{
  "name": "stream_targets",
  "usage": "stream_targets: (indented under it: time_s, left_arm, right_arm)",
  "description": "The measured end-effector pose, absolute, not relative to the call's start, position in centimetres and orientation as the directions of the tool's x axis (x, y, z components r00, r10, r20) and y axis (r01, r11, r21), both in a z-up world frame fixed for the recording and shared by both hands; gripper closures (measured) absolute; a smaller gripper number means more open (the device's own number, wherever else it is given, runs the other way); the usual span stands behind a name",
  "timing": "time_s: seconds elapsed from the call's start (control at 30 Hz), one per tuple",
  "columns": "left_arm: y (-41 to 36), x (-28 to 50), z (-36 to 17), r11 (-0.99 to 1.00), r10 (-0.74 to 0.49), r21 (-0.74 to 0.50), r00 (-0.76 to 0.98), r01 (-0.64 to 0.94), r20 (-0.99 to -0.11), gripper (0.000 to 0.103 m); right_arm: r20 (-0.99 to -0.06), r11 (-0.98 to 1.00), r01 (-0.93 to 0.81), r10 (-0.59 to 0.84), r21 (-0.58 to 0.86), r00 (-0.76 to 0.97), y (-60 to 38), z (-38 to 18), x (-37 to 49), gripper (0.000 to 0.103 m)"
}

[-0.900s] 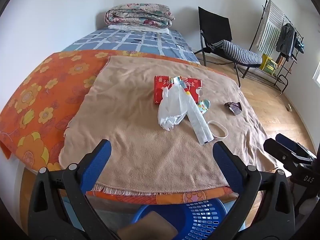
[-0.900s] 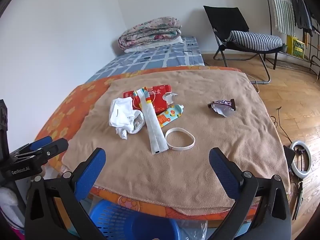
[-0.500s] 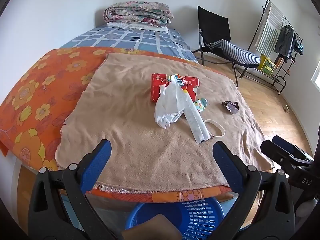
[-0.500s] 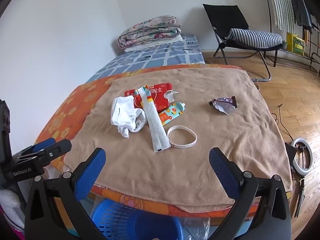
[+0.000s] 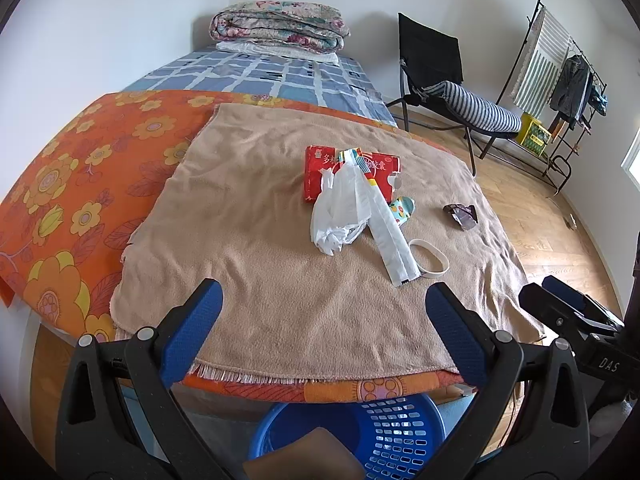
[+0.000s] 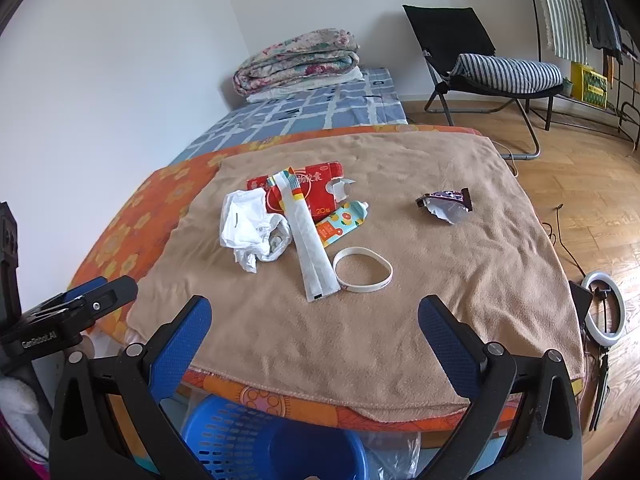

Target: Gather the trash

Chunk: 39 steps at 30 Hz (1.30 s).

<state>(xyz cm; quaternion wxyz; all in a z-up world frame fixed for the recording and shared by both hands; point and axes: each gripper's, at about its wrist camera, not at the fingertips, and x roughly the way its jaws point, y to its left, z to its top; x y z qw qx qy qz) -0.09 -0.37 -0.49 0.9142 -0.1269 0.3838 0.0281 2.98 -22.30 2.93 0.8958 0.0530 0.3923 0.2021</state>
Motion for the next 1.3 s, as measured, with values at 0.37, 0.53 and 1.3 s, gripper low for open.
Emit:
stream_targets:
  time_s: [0.37,0.53,1.3]
  left_arm:
    - [-0.23,-0.08,-0.49,0.965,-0.047,-0.214,0.704,-0.152,-0.709,0.0]
    - [-0.17,-0.08,-0.53,0.965,-0.045,-0.214,0.704,-0.153,-0.709,0.0]
    - [-0.17,-0.29,-0.93,0.964,-0.045,-0.215,0.702,-0.156,-0.71,0.0]
  right_arm:
    - [-0.691,0.913,-0.309,0.404,0.266,0.599,-22.32,2.72,3.13,0.001]
    - [-0.692,0.912,-0.311,0.406,0.267,0.597,-22.45,2.71,3.14,0.001]
    - [-0.696,0.916,-0.301,0.397,0.264,0.598,-22.68,2.71,3.18,0.001]
